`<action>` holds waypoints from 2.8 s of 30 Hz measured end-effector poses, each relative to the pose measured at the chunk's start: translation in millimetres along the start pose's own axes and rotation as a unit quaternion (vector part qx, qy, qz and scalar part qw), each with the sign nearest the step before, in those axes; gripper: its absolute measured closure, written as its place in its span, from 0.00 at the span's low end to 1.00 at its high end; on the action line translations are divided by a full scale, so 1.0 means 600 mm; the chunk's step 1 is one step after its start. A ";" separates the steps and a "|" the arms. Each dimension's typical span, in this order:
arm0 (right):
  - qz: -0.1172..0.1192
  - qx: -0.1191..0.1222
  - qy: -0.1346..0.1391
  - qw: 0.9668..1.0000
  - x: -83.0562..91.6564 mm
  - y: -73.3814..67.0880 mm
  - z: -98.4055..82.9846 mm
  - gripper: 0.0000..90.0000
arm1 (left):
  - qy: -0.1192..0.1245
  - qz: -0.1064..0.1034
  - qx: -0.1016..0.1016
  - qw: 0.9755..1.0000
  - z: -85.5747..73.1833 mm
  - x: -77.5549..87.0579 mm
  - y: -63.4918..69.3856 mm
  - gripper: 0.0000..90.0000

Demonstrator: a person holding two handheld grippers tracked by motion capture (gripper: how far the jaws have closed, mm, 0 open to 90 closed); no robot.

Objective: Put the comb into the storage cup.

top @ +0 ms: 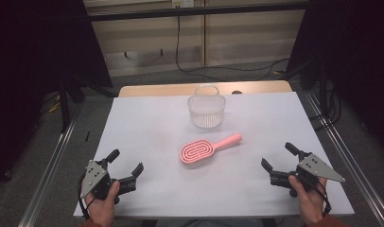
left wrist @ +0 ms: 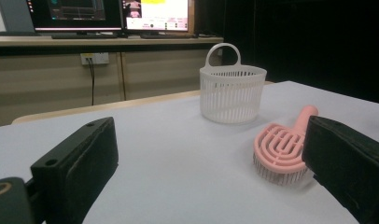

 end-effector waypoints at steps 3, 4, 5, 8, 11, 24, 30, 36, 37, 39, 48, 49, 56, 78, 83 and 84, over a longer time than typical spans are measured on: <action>0.008 -0.002 -0.002 1.000 -0.002 -0.005 0.000 0.01 | -0.002 0.001 0.000 1.000 -0.001 0.000 -0.001 0.04; 0.011 -0.002 -0.002 1.000 -0.003 -0.007 0.000 0.01 | -0.004 0.001 0.006 1.000 -0.001 0.000 -0.002 0.05; 0.014 -0.003 -0.002 1.000 -0.004 -0.009 0.000 0.01 | 0.000 -0.001 0.008 1.000 -0.001 0.000 -0.002 0.05; 0.018 0.003 -0.001 1.000 -0.008 -0.014 0.001 0.01 | 0.002 -0.006 0.005 1.000 0.001 0.001 0.002 0.04; 0.022 0.007 -0.001 1.000 -0.010 -0.021 0.003 0.01 | 0.001 -0.013 -0.001 1.000 0.001 0.000 0.007 0.04; 0.045 0.017 -0.004 0.999 -0.028 -0.049 0.010 0.01 | -0.002 -0.013 -0.002 1.000 -0.001 -0.003 0.008 0.04; 0.059 0.024 -0.004 0.998 -0.043 -0.064 0.025 0.02 | -0.001 -0.014 -0.007 1.000 0.001 -0.005 0.009 0.04; 0.065 0.022 0.011 0.998 -0.060 -0.077 0.034 0.01 | 0.001 -0.017 -0.005 1.000 0.001 -0.007 0.011 0.04; 0.065 0.022 0.011 0.998 -0.060 -0.077 0.034 0.01 | 0.001 -0.017 -0.004 1.000 0.001 -0.007 0.012 0.04; 0.069 0.022 0.007 0.997 -0.063 -0.081 0.032 0.01 | -0.003 -0.017 -0.006 1.000 0.000 -0.008 0.012 0.04; 0.079 0.030 0.011 0.996 -0.079 -0.093 0.052 0.00 | -0.004 -0.020 -0.006 1.000 0.000 -0.009 0.014 0.04; 0.082 0.031 0.012 0.996 -0.082 -0.096 0.054 0.00 | -0.003 -0.020 -0.006 1.000 0.000 -0.009 0.014 0.04; 0.088 0.026 0.011 0.996 -0.102 -0.106 0.063 0.00 | -0.004 -0.022 -0.003 1.000 -0.001 -0.010 0.014 0.04; 0.109 0.028 0.022 0.993 -0.141 -0.142 0.070 0.00 | -0.004 -0.026 -0.009 1.000 0.000 -0.012 0.018 0.04; 0.109 0.030 0.022 0.993 -0.154 -0.147 0.076 0.00 | -0.005 -0.027 -0.009 1.000 0.000 -0.013 0.018 0.04; 0.108 0.031 0.022 0.993 -0.157 -0.149 0.078 0.00 | -0.006 -0.026 -0.009 1.000 0.000 -0.013 0.018 0.04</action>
Point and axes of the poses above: each handheld gripper's, and its own axes: x roughly backward along the jaws, z roughly out of its top, y roughly to its right, the point moved 10 cm from there along -x, roughly forward along the jaws, and after that the axes turned 10 degrees about -z, right-handed, at the moved point
